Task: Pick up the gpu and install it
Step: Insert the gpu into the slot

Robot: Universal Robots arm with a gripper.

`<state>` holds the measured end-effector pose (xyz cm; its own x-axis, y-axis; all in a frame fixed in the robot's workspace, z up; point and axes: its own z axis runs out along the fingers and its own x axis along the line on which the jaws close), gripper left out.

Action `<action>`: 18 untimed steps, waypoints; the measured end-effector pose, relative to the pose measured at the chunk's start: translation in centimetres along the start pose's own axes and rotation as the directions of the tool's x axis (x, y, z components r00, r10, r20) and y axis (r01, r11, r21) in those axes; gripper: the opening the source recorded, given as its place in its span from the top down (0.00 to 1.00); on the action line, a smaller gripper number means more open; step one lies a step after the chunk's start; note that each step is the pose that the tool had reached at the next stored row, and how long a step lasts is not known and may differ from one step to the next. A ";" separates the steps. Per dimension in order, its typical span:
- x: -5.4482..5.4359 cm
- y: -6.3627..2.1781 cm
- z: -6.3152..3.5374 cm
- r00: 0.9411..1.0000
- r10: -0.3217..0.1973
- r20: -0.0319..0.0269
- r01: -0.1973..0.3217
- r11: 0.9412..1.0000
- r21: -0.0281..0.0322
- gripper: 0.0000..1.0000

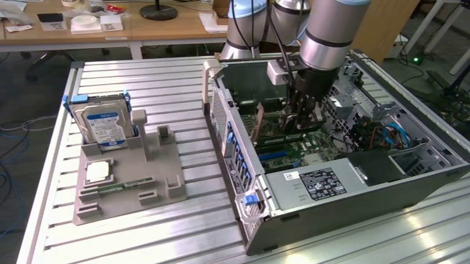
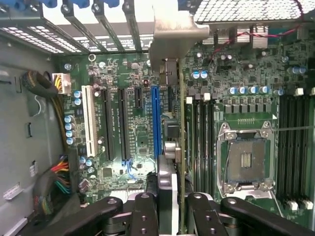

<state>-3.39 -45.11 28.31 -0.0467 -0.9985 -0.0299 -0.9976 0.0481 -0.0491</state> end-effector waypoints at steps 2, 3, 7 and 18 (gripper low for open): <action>0.0 0.01 0.13 1.000 -0.015 0.001 0.015 1.000 0.000 0.72; 0.0 0.02 0.18 1.000 -0.019 0.001 0.019 1.000 0.002 0.72; 0.0 0.30 0.56 1.000 -0.022 0.002 0.022 1.000 0.009 0.72; 0.2 1.25 1.50 1.000 -0.022 0.002 0.022 1.000 0.014 0.72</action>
<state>-4.57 -45.18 26.75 -0.0247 -0.9992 -0.0308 -0.9976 0.0266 -0.0636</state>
